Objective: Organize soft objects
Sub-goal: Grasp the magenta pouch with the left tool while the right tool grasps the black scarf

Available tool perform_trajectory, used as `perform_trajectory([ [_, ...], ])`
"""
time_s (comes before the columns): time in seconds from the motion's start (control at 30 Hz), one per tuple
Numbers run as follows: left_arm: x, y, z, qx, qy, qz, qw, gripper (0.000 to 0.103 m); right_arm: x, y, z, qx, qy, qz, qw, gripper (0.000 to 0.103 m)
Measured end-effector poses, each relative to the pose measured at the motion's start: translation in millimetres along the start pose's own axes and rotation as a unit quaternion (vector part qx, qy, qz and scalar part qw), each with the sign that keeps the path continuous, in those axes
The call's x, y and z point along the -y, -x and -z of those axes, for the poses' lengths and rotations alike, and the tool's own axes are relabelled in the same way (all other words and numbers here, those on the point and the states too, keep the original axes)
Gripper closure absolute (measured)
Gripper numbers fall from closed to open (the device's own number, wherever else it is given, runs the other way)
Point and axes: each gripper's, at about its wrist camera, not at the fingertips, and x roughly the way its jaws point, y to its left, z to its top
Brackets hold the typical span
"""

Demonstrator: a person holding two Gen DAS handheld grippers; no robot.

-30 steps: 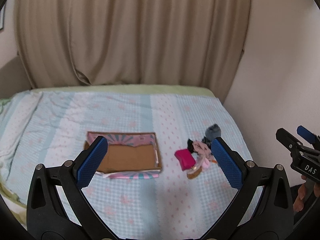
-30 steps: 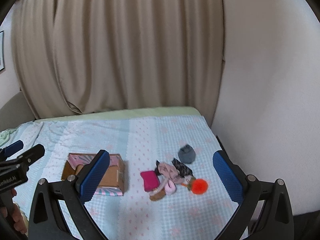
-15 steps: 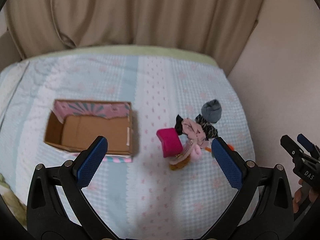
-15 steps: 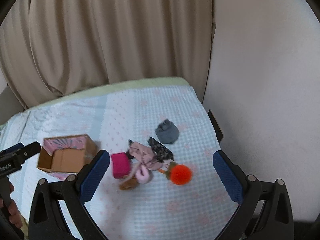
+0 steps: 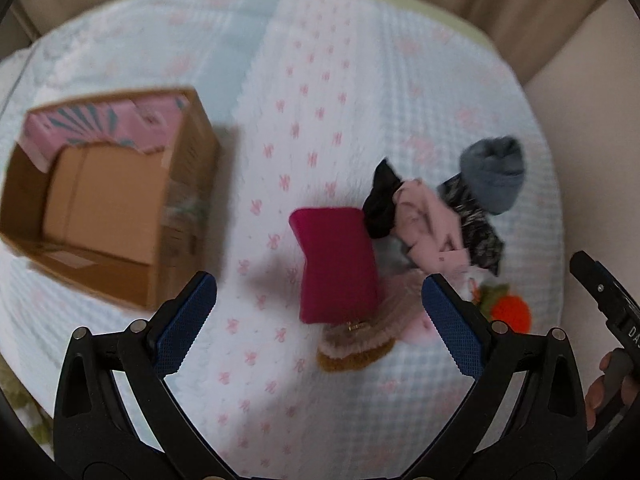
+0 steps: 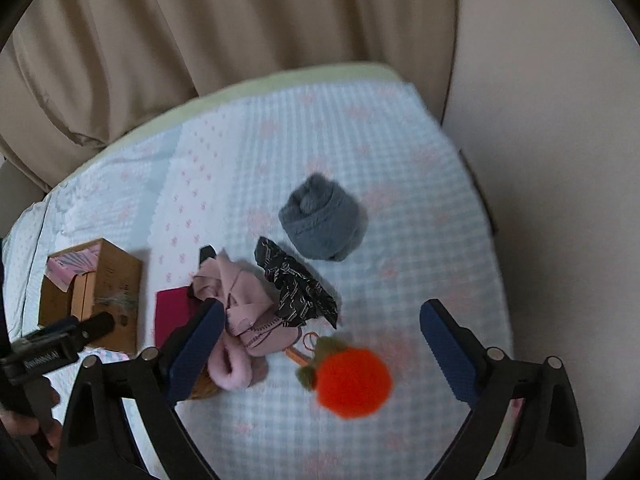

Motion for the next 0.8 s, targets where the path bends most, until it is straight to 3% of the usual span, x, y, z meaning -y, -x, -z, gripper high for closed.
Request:
perform_trajectory([
  [0.27, 5, -70, -8, -0.052, 0.005, -0.01, 0.9986, 0.007, 2, -92, -7, -0.073, -0.006, -0.03, 0.997, 0.018],
  [0.47, 2, -102, -8, -0.077, 0.018, -0.007, 0.9968, 0.012, 1, -136, -5, -0.106, -0.01, -0.05, 0.993, 0.034],
  [0.53, 0, -108, -9, -0.08, 0.025, -0.004, 0.9965, 0.018, 0, -146, -4, -0.112, -0.011, -0.055, 0.992, 0.041],
  [0.6, -1, -115, -10, -0.09, 0.031, 0.005, 0.9955, 0.033, 0, -151, -4, -0.116, -0.013, -0.062, 0.991, 0.047],
  [0.8, 0, -116, -15, -0.085, 0.022, 0.006, 0.9961, 0.05, -4, -153, -4, -0.112, -0.016, -0.084, 0.99, 0.068],
])
